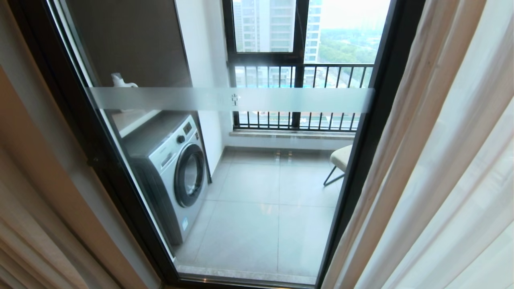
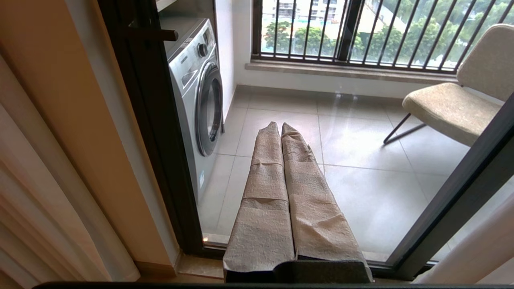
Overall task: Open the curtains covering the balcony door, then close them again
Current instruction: Pull the inner curtains open on both sides
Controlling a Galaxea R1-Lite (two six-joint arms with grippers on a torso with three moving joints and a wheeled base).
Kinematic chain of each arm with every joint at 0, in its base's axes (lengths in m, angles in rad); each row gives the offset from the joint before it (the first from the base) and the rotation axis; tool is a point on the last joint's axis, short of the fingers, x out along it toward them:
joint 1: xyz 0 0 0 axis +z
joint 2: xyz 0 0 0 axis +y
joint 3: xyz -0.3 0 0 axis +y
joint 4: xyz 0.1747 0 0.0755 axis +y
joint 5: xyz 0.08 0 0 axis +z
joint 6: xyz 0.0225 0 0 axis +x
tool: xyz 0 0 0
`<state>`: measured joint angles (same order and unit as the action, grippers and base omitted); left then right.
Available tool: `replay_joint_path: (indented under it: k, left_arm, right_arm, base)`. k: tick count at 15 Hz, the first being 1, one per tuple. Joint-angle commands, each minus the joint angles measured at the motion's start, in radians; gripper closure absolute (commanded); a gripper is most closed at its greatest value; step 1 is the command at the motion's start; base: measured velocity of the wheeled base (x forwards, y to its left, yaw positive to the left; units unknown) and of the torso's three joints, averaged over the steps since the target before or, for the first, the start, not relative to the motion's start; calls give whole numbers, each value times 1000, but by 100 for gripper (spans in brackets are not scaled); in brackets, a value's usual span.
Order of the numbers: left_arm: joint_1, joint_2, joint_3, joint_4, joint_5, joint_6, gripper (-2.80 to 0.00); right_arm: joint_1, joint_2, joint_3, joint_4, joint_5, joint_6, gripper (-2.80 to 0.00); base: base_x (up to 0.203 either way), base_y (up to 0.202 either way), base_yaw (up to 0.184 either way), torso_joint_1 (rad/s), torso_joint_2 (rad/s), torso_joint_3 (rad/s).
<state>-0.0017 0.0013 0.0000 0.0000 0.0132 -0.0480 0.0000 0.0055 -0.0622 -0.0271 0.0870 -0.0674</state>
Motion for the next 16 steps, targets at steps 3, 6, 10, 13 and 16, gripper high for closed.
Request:
replay_joint_path:
  k: [3,6,10,13,16]
  left_arm:
    - [0,-1,0,0,1,-1,0]
    - [0,-1,0,0,1,-1,0]
    - [0,-1,0,0,1,-1,0]
    - [0,-1,0,0,1,-1,0]
    - [0,-1,0,0,1,0,0]
  right_arm:
    - [1,216,-197,12,172,-7,0]
    - [1,443,-361,0,304,-28,0]
    - [3,794,-530,-158,386,-101,-280]
    - [13,1011,-682,-276,407,-121,-280]
    - [86,1131,-735,-382,412,-126,-280]
  base:
    - [0,0,0,0,0,0]
    - [0,0,0,0,0,0]
    - [0,0,0,0,0,0]
    - [0,0,0,0,0,0]
    - [0,0,0,0,0,0]
